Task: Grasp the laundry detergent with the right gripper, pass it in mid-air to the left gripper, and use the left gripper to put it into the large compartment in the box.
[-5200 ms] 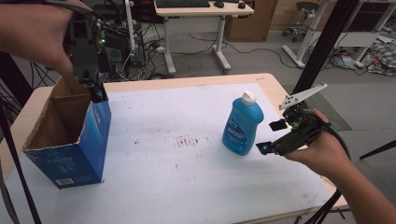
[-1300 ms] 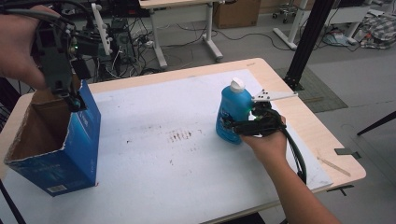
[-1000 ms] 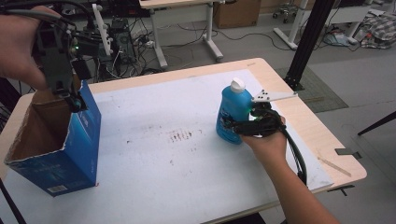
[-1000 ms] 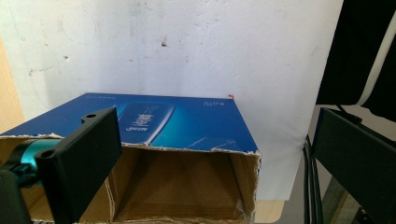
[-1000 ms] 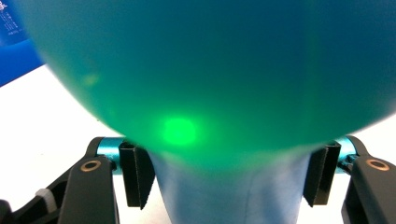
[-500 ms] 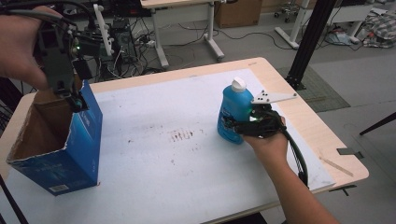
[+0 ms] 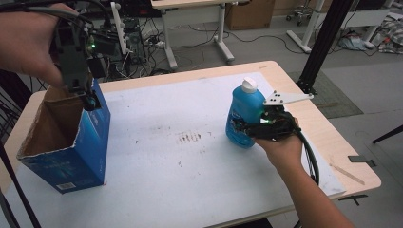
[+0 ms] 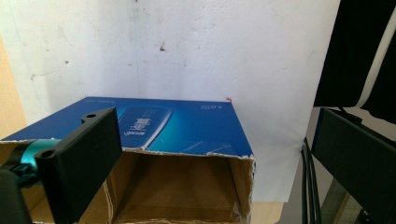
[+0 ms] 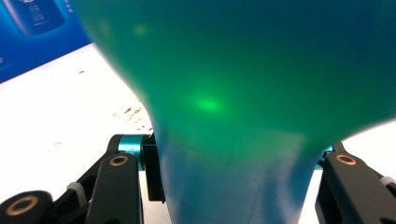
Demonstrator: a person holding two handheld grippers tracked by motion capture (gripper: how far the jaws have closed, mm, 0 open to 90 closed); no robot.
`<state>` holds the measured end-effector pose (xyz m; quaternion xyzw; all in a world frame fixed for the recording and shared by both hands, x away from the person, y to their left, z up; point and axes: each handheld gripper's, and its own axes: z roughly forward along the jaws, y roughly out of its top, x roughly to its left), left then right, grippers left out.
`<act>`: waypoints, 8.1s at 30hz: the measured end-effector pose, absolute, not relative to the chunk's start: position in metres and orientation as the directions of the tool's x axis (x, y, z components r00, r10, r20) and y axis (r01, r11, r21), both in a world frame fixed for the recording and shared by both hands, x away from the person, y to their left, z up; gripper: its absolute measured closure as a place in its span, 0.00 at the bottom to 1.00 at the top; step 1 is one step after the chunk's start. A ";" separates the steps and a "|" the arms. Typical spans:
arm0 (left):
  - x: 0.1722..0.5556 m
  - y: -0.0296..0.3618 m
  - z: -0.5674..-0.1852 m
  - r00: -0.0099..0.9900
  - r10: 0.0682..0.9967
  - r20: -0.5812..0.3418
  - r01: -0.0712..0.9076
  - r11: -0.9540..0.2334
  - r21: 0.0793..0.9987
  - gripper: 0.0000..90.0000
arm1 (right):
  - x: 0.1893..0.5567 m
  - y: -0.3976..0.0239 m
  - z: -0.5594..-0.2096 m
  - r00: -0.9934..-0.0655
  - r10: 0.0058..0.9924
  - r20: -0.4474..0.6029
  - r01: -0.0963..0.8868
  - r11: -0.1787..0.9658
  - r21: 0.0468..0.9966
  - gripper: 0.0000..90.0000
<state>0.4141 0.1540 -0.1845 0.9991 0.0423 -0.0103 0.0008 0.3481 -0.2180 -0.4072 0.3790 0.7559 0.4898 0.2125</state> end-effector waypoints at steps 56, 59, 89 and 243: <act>0.380 0.087 -0.186 0.999 -0.039 -0.024 -0.037 -0.998 0.051 0.02 | 0.353 -0.079 -0.332 -0.980 0.185 0.071 0.149 0.454 0.878 0.51; 0.378 0.085 -0.186 0.999 -0.046 -0.019 -0.045 -0.997 0.059 0.02 | 0.354 -0.072 -0.332 -0.983 0.170 0.074 0.146 0.462 0.875 0.51; 0.369 0.069 -0.193 0.996 -0.087 0.013 -0.087 -0.995 0.051 0.02 | 0.359 -0.048 -0.319 -0.991 0.109 0.078 0.119 0.454 0.883 0.51; 0.433 0.268 -0.205 0.352 0.936 0.006 0.935 -0.351 -0.053 0.43 | 0.372 -0.155 -0.291 -0.949 0.283 -0.140 0.146 0.784 0.603 0.01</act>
